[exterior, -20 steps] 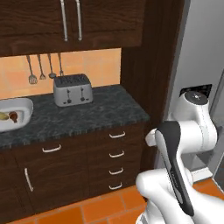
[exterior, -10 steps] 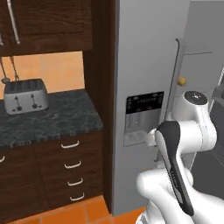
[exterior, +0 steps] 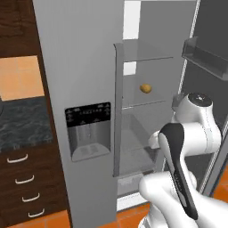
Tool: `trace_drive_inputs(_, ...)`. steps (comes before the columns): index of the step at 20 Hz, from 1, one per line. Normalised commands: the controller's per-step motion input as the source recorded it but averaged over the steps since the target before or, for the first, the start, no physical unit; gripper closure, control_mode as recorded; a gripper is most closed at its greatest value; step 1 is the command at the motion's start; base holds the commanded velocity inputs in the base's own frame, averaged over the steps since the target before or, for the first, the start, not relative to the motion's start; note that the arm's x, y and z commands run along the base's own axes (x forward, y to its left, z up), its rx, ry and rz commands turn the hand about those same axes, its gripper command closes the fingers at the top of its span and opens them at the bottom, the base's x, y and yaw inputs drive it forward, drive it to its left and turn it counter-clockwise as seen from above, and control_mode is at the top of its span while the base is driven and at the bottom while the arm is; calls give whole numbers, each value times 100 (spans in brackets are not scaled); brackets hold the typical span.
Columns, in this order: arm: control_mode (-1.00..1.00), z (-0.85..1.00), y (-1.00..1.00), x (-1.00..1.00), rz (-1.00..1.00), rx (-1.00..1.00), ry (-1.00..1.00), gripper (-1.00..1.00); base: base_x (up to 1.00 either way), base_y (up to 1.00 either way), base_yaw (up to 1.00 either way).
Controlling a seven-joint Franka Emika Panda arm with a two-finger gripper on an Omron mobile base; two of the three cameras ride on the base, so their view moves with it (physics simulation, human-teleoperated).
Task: Place one potato and one chicken drumstick in each tupperware on the nearby counter, to pack two identical lunches.
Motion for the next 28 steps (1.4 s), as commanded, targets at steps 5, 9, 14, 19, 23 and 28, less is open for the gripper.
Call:
trace_drive_inputs(5, 100, 0, 0, 0, 0, 0, 0, -100, 51, -57, 6)
trace_drive_inputs(9, 100, 0, 0, 0, 0, 0, 0, -100, 75, 3, 11)
trace_drive_inputs(14, 100, 0, 0, 0, 0, 0, 0, -100, 32, 35, 3)
trace_drive_inputs(19, 100, 0, 0, 0, 0, 0, 0, -100, -28, 7, -1)
trace_drive_inputs(23, 100, 0, 0, 0, 0, 0, 0, -100, 54, -36, 0)
trace_drive_inputs(28, -100, -3, 0, 31, -1, 0, 0, -100, 29, -6, 0)
